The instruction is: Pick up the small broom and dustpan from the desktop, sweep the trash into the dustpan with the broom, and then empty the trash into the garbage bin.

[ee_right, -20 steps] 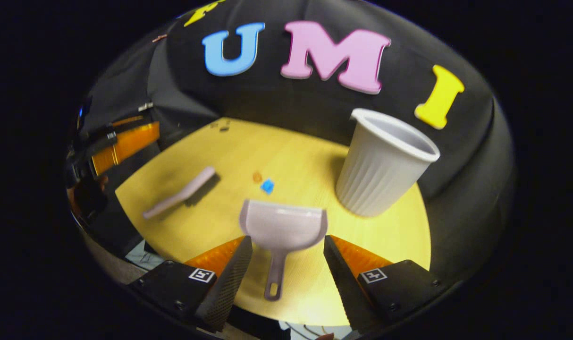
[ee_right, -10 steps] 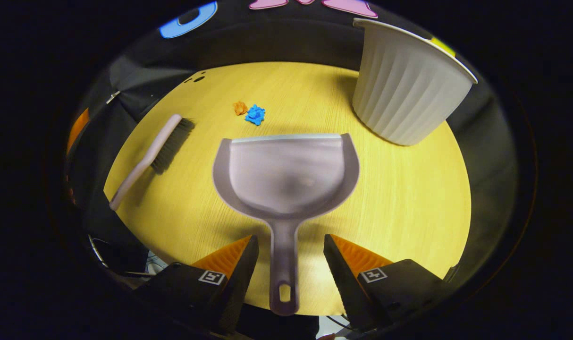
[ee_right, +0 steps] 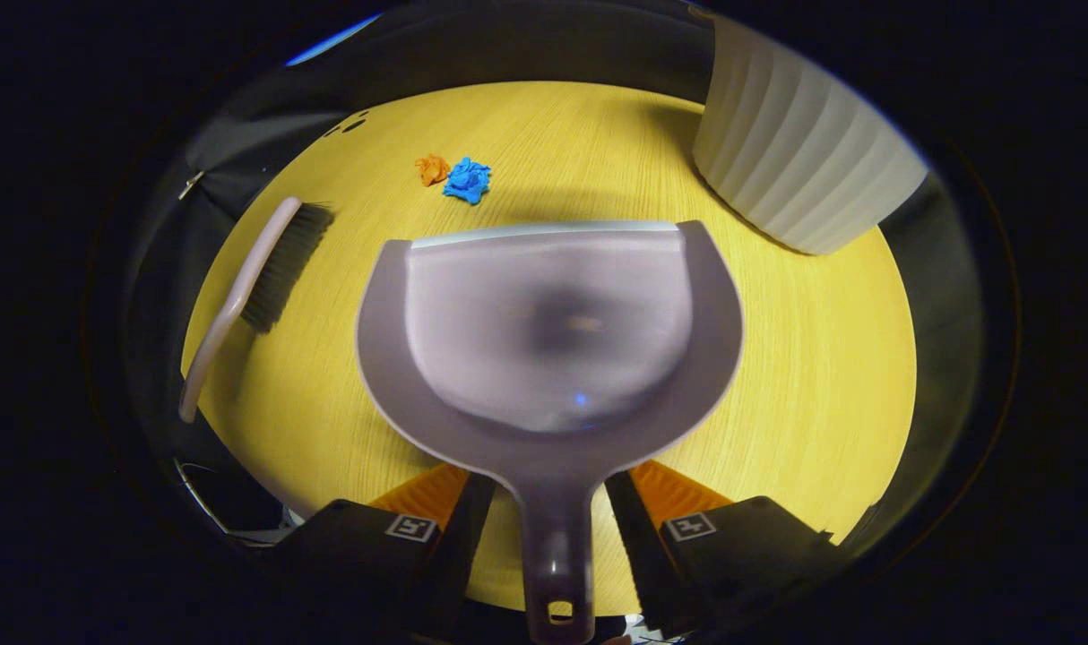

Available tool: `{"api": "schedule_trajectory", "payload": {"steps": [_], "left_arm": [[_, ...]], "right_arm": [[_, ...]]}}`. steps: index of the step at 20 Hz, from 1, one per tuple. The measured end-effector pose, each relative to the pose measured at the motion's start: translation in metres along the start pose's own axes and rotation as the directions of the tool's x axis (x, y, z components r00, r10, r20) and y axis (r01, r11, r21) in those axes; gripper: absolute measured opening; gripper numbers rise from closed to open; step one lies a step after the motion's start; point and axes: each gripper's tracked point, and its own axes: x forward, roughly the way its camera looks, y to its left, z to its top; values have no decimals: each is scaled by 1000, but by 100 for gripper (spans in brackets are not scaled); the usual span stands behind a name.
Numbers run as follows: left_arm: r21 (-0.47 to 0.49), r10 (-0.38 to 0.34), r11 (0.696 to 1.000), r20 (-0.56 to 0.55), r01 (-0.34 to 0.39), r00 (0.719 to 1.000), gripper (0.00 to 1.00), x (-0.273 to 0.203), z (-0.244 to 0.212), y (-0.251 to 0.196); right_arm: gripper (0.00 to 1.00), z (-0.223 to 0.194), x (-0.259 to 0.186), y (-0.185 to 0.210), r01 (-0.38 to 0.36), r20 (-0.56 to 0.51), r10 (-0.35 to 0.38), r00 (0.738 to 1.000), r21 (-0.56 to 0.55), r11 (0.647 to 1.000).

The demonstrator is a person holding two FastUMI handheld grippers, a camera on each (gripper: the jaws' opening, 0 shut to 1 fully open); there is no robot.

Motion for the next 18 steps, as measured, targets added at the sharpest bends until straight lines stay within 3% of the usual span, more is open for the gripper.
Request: {"api": "schedule_trajectory", "payload": {"steps": [2, 3, 4, 7, 9, 11, 12, 13, 16, 17, 18], "left_arm": [[0, 4, 1000, -6, -4, 1000, 97, 1, -2, 0], [-2, 5, 1000, -11, -5, 1000, 98, 1, -4, -1], [-2, 6, 1000, -18, -6, 1000, 98, 2, -6, -1], [-2, 1, 1000, -35, -1, 999, 97, 2, -13, -3], [-5, -12, 1000, -53, 12, 999, 97, 4, -18, -6], [-10, -26, 1000, -93, 25, 995, 97, 8, -30, -8], [-14, -35, 999, -133, 33, 991, 97, 10, -39, -10], [-20, -44, 999, -172, 41, 984, 98, 11, -50, -12], [-56, -73, 997, -314, 59, 947, 98, 15, -84, -15], [-65, -77, 996, -365, 57, 928, 98, 19, -97, -16], [-75, -82, 996, -414, 55, 907, 98, 22, -109, -17]], "right_arm": [[55, 3, 2, -4, 13, 9, -13, 1000, -7, 1000], [54, 2, 2, -9, 28, 0, -28, 1000, -21, 999], [39, 2, 0, -7, 29, 3, -29, 1000, -21, 999], [38, 4, 0, -8, 29, 14, -29, 999, -29, 999], [43, 3, 0, -3, 0, 9, 1, 1000, -28, 1000], [29, 5, -4, -6, -3, 36, 5, 999, -52, 999], [36, 7, -7, -4, -9, 58, 13, 998, -68, 998], [36, 6, -12, -1, -22, 68, 27, 997, -85, 996], [36, 0, -23, -1, -35, 59, 45, 997, -160, 986], [33, -3, -24, -2, -29, 54, 40, 998, -187, 982], [36, -5, -26, -3, -24, 52, 36, 998, -209, 978]]}}
